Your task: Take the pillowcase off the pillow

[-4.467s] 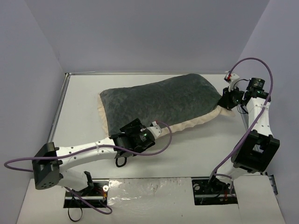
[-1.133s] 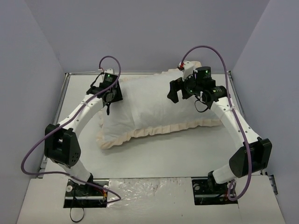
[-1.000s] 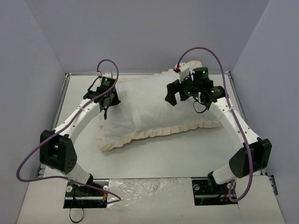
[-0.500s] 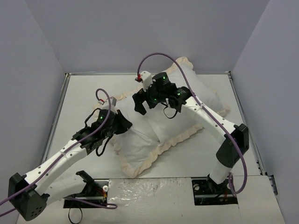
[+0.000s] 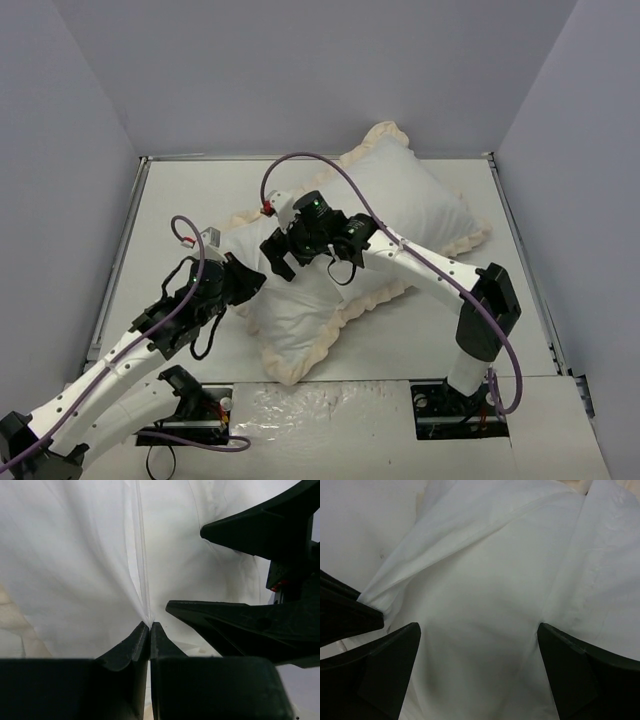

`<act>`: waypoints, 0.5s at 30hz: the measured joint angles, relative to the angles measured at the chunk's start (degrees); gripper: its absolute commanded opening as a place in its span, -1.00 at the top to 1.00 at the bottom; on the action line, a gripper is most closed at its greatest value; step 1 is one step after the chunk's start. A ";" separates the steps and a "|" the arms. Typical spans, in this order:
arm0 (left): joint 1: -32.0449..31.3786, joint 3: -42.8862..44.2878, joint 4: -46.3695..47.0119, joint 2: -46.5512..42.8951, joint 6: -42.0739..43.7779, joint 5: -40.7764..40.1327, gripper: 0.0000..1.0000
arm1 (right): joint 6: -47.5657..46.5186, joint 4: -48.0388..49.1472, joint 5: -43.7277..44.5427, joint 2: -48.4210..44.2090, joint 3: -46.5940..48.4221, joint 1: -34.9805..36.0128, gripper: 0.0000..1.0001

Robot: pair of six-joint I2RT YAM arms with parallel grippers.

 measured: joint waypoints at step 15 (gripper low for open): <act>0.04 -2.86 -4.92 -1.42 -1.68 -2.84 0.95 | -0.66 10.62 15.91 6.86 -2.99 1.09 0.38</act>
